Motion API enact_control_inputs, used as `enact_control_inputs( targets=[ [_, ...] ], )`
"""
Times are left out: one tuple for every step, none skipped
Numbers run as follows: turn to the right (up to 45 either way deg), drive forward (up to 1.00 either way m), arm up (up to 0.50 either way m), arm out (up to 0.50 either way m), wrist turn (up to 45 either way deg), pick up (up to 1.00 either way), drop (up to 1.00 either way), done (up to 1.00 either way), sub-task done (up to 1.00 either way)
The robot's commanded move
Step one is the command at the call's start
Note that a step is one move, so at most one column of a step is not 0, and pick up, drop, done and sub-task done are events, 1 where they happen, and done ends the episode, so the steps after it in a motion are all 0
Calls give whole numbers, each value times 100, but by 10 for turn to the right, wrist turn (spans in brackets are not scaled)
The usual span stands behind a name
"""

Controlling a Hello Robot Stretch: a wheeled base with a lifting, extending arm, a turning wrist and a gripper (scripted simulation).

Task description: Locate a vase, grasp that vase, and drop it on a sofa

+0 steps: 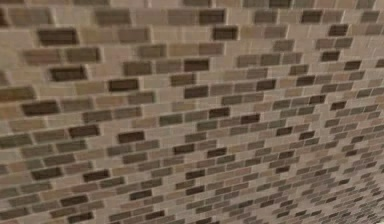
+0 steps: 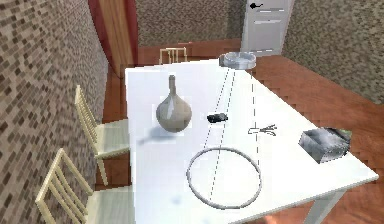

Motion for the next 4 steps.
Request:
enact_control_inputs(
  targets=[
    [0, 0, 38, 0, 0, 0, 0, 0, 0],
    [0, 0, 0, 50, 0, 0, 0, 0, 0],
    [0, 0, 0, 0, 450, 0, 0, 0, 0],
    [0, 0, 0, 0, 450, 0, 0, 0, 0]
  ],
)
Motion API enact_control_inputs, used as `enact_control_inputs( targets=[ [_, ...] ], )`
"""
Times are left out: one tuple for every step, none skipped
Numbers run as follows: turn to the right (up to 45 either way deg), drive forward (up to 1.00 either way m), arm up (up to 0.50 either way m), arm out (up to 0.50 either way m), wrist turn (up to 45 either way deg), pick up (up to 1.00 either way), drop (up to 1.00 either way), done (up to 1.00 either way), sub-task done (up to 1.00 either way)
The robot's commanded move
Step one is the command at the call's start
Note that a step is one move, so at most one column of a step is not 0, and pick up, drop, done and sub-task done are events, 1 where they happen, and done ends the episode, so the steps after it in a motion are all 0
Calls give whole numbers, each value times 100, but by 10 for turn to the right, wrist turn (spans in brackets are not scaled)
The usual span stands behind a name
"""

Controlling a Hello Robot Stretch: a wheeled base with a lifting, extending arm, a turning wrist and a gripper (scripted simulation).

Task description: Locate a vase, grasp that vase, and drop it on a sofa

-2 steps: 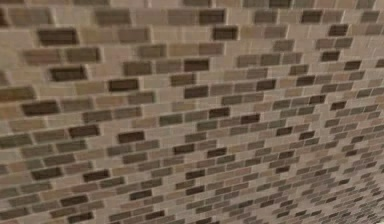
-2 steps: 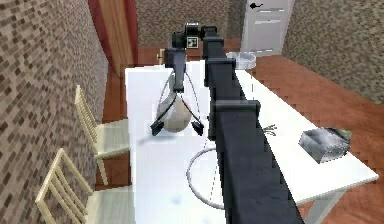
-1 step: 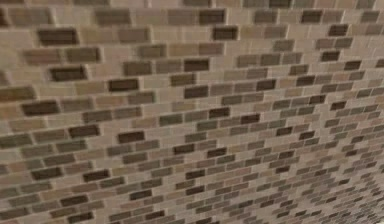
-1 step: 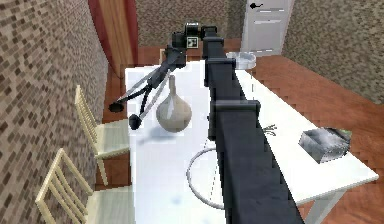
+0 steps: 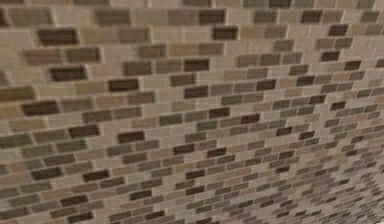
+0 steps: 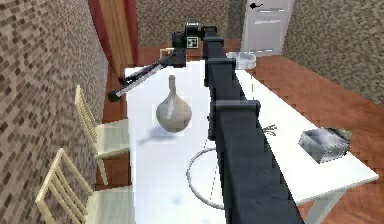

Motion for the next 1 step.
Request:
enact_control_inputs(
  targets=[
    [0, 0, 0, 0, 450, 0, 0, 0, 0]
  ],
)
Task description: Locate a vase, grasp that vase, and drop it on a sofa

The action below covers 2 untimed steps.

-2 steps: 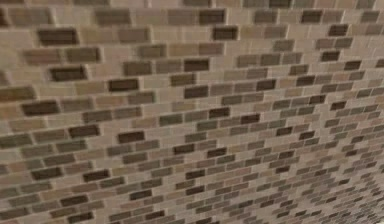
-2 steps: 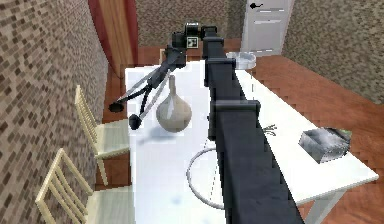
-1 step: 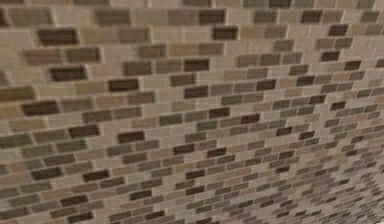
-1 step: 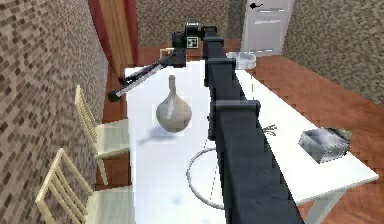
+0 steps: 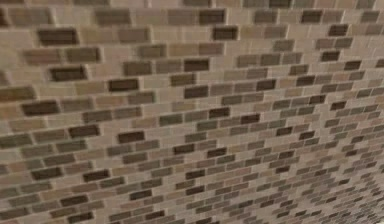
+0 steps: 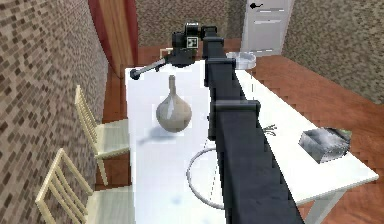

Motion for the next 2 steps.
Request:
enact_control_inputs(
  targets=[
    [0, 0, 0, 0, 240, 0, 0, 0, 0],
    [0, 0, -28, 0, 0, 0, 0, 0, 0]
  ],
)
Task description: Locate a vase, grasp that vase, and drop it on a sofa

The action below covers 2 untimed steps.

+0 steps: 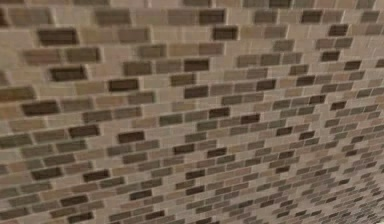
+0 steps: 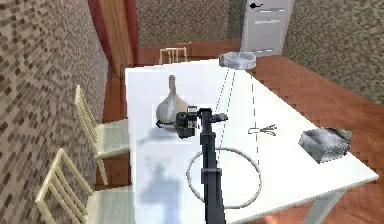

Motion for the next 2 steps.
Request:
enact_control_inputs(
  targets=[
    [0, 0, 0, 0, 0, 100, 0, 0, 0],
    [0, 0, 10, 0, 0, 0, 0, 0, 0]
  ],
)
